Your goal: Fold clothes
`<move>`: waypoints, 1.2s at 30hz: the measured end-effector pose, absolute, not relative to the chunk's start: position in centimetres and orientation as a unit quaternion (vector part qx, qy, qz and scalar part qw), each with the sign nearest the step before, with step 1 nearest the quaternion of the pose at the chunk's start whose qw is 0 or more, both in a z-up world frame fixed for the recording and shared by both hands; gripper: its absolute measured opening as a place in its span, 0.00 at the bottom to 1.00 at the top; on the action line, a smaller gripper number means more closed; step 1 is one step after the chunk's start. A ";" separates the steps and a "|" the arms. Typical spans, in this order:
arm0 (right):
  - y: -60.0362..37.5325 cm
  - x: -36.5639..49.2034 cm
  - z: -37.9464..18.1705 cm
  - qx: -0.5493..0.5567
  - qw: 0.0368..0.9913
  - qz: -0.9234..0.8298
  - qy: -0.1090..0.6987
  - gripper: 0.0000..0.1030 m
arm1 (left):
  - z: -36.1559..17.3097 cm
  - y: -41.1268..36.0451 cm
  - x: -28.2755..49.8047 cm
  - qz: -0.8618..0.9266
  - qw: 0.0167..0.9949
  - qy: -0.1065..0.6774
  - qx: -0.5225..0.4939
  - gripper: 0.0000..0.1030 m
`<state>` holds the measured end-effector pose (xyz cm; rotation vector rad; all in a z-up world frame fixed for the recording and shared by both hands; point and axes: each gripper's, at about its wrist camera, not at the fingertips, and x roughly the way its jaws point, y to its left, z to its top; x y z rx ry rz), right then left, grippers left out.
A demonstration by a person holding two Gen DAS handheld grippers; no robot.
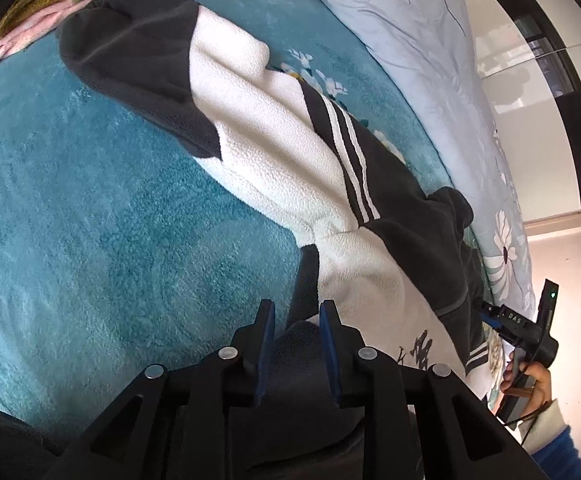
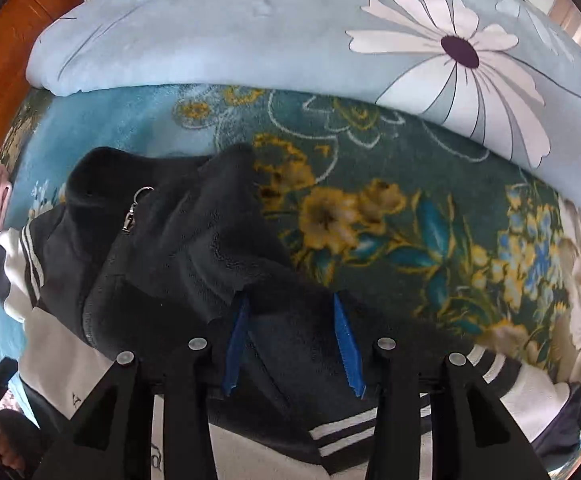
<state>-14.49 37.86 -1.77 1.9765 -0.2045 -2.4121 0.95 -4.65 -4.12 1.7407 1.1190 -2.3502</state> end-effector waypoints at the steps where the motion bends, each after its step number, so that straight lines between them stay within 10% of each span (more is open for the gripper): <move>1: 37.7 -14.4 -2.0 0.631 0.004 -0.773 -0.067 0.40 | -4.2 -4.9 1.0 -0.750 0.008 0.363 0.553 0.25; 3: 37.5 -14.7 -1.9 0.630 -0.003 -0.774 -0.067 0.12 | -4.2 -5.5 1.3 -0.749 0.014 0.375 0.546 0.25; 11: 38.4 -15.2 -0.4 0.609 -0.059 -0.789 -0.052 0.06 | -5.2 -7.9 1.5 -0.731 0.048 0.426 0.530 0.26; 20: 36.0 -11.8 3.0 0.563 -0.021 -0.825 -0.040 0.39 | -4.6 -17.7 -0.3 -0.719 0.155 0.512 0.444 0.47; 27: 34.8 -5.3 4.7 0.576 0.011 -0.816 -0.039 0.41 | -7.5 -25.3 -2.0 -0.677 0.242 0.549 0.427 0.57; 30: 35.1 -3.4 4.6 0.593 0.012 -0.803 -0.051 0.41 | -8.5 -26.1 -3.2 -0.672 0.249 0.543 0.439 0.53; 33: 35.6 -2.0 4.6 0.598 0.008 -0.799 -0.066 0.41 | -8.9 -26.1 -4.2 -0.680 0.229 0.540 0.440 0.17; 36: 35.9 -1.1 4.5 0.603 0.005 -0.794 -0.077 0.41 | -7.7 -25.4 -4.7 -0.713 0.221 0.494 0.445 0.09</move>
